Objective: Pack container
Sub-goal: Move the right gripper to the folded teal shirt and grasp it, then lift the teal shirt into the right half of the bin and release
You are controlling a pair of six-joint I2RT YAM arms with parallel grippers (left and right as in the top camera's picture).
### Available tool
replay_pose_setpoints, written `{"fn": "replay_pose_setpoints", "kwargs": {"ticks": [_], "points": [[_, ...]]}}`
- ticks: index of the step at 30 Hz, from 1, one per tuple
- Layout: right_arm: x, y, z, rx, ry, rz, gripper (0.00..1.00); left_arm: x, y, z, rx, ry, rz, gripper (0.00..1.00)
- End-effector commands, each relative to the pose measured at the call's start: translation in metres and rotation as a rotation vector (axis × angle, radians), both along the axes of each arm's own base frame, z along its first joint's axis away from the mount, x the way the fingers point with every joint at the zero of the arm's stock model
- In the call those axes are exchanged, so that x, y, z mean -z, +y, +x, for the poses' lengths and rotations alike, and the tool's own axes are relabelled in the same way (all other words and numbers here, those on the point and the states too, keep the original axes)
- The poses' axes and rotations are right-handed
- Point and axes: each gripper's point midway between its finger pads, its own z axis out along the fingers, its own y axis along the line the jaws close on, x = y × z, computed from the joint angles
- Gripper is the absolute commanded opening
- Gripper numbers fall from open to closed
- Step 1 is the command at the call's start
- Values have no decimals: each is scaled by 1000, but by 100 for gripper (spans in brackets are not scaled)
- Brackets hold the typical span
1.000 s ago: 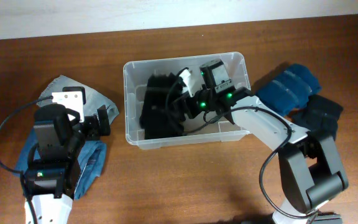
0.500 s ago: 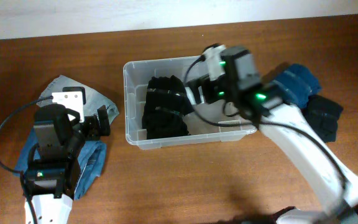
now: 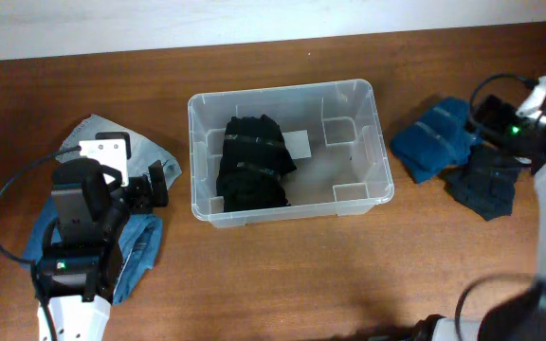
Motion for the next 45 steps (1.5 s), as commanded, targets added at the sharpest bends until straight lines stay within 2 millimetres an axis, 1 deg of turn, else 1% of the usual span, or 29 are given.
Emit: {"fn": "replay_pose_setpoints", "kwargs": {"ticks": [1, 2, 4, 5, 6, 7, 9, 10, 15, 21, 22, 25, 26, 27, 30, 31, 32, 34, 36, 39, 40, 42, 43, 44, 45], "points": [[42, 3, 7, -141, 20, 125, 98, -10, -3, 3, 6, -20, -15, 99], [54, 0, 11, -142, 27, 159, 98, -10, -3, 3, 6, -20, -15, 100], [78, 2, 19, -167, 39, 220, 98, -10, -3, 3, 6, -20, -15, 100], [85, 2, 20, -169, 46, 234, 98, -10, -3, 3, 6, -20, -15, 99], [96, 3, 21, -170, 64, 247, 98, -10, -3, 3, 6, -20, -15, 99], [109, 6, 23, -179, 86, 265, 98, -10, -3, 3, 6, -20, -15, 99], [122, 18, 29, -243, 82, 296, 98, -10, -3, 3, 7, -20, -14, 99], [127, 24, 32, -274, 80, 310, 98, -10, -3, 3, 6, -21, -15, 99], [156, 41, 41, -314, 119, 329, 98, -10, -3, 3, 6, -21, -15, 99], [192, 46, 47, -286, 181, 317, 98, -10, -3, 3, 6, -21, -15, 99], [196, 46, 46, -285, 189, 320, 98, -10, -3, 3, 6, -21, -15, 99], [197, 46, 46, -286, 187, 322, 99, -10, -3, 3, 6, -20, -15, 99], [194, 46, 47, -288, 180, 322, 91, -10, -3, 3, 6, -20, -15, 99], [191, 46, 48, -289, 173, 324, 80, -10, -3, 3, 6, -20, -15, 99], [177, 49, 52, -304, 135, 335, 24, -10, -3, 3, 6, -20, -15, 99], [171, 50, 54, -308, 121, 333, 11, -10, -3, 3, 6, -20, -15, 100], [162, 50, 57, -315, 101, 333, 4, -10, -3, 3, 6, -20, -15, 100], [140, 51, 62, -330, 54, 322, 4, -10, -3, 3, 6, -20, -15, 99], [111, 51, 68, -344, 4, 293, 4, -10, -3, 3, 7, -20, -14, 100], [57, 56, 73, -380, -87, 225, 4, -10, -3, 3, 6, -20, -14, 100], [36, 61, 73, -402, -119, 197, 4, -10, -3, 3, 6, -20, -14, 99], [-5, 77, 69, -471, -175, 133, 4, -10, -3, 3, 6, -20, -14, 100], [-27, 90, 64, -519, -203, 97, 4, -10, -3, 3, 6, -20, -14, 99], [-42, 100, 60, -557, -224, 71, 4, -10, -3, 3, 6, -20, -14, 100], [-66, 120, 51, -624, -255, 27, 4, -10, -3, 3, 6, -20, -14, 99]]}}
